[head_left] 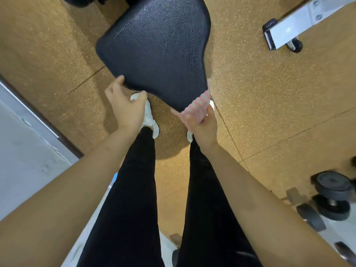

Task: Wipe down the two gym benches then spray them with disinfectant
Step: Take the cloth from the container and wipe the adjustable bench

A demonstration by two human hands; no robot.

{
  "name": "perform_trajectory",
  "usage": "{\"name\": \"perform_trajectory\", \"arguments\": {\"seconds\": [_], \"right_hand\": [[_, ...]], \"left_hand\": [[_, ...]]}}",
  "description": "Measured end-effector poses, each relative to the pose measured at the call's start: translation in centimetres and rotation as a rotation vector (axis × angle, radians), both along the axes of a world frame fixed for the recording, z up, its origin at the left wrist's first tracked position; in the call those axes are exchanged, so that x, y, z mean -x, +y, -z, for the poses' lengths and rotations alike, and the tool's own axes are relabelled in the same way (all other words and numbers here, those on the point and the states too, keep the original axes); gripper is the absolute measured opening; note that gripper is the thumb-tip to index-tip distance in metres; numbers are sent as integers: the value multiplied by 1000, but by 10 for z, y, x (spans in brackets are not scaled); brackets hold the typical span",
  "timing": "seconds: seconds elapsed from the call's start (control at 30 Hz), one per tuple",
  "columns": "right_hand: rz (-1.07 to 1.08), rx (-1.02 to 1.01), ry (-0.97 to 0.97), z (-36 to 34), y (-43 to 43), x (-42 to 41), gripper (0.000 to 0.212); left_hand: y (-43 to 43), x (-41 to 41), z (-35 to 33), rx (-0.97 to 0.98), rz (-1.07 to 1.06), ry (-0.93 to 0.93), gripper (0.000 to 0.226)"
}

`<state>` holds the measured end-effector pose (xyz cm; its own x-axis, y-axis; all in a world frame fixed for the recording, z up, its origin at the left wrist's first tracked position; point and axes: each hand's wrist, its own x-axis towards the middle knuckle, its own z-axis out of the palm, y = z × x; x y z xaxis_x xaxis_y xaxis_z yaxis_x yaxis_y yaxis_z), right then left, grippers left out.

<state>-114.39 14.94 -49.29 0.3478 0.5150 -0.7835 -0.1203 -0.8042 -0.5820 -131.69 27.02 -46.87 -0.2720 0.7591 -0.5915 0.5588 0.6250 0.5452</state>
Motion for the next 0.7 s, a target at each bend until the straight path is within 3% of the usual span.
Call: {"name": "perform_trajectory", "arguments": {"seconds": [0.07, 0.17, 0.3, 0.4, 0.57, 0.7], "right_hand": [[33, 47, 37, -5, -1, 0, 57], [175, 108, 144, -11, 6, -7, 31], [267, 168, 264, -21, 11, -17, 23], [239, 179, 270, -26, 12, -26, 28], [236, 185, 202, -21, 17, -41, 12], [253, 143, 11, -10, 23, -40, 18]], "left_hand": [[-27, -13, -7, 108, -85, -36, 48], [-63, -38, -10, 425, -194, -155, 34], [-78, -68, 1, 788, -399, -494, 45], [-74, -85, 10, 745, -487, -599, 39], [-78, -92, 15, 616, -586, -412, 9], [-82, -79, 8, 486, -618, -372, 9]]}}
